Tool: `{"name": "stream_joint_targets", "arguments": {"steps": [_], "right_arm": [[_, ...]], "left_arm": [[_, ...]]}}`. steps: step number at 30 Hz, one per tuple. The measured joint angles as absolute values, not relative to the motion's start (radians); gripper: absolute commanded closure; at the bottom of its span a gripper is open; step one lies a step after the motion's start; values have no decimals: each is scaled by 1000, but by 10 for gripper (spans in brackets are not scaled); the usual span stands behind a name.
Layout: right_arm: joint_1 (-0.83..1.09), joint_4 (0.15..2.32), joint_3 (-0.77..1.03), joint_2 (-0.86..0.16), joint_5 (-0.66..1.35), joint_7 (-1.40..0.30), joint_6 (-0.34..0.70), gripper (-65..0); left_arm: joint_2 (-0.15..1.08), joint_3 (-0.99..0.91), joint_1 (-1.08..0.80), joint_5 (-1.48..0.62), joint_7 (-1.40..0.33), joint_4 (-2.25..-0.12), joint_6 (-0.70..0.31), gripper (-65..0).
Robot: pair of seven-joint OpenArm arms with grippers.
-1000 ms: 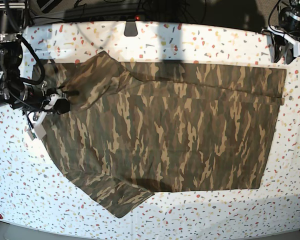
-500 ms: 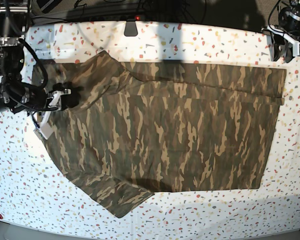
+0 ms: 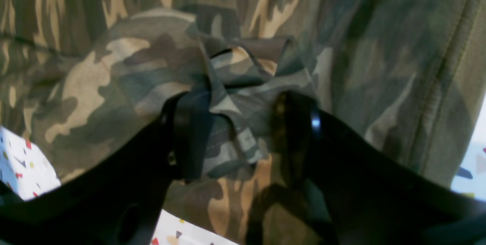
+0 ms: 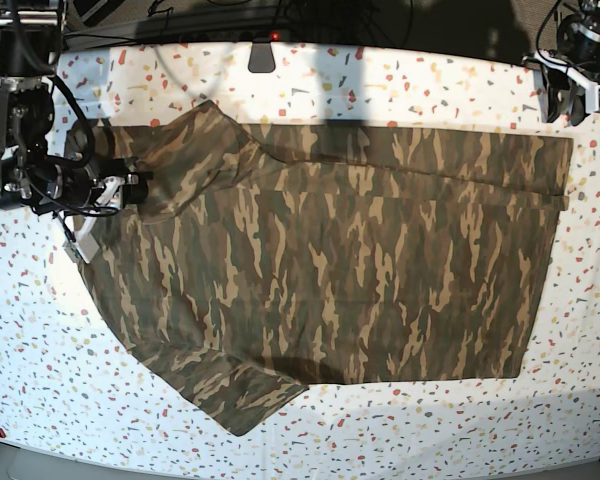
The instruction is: Fold the T-shirt properly
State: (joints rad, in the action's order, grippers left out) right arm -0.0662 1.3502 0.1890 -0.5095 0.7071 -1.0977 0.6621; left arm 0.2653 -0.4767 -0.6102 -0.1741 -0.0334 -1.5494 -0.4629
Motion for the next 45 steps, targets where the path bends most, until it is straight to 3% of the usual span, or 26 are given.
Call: {"name": "stream_joint_targets", "arguments": {"steps": [5, 8, 11, 19, 30, 41, 45], "right_arm": [[-66, 1350, 189, -495, 801, -1143, 667, -326], [-66, 1350, 189, -493, 833, -1178, 667, -258], [-66, 1350, 189, -493, 833, -1184, 667, -238], [-70, 1350, 189, -493, 833, -1184, 667, -3], [-167, 1389, 189, -487, 1007, -1180, 670, 0], [-179, 1388, 190, -272, 715, -908, 670, 0], [-200, 1386, 191, -215, 653, -894, 666, 0]], "left_arm": [[265, -477, -610, -174, -33, -1549, -463, -264], [265, -477, -610, -174, -33, -1549, -463, -264], [265, -477, -610, -174, -33, -1549, -463, -264], [265, -477, -610, -174, -33, -1549, -463, -264], [265, -477, -610, -174, -37, -1549, -463, -264], [265, -477, -610, -174, -37, -1549, -463, -264], [265, -477, -610, -174, -37, -1549, -463, -264]]}}
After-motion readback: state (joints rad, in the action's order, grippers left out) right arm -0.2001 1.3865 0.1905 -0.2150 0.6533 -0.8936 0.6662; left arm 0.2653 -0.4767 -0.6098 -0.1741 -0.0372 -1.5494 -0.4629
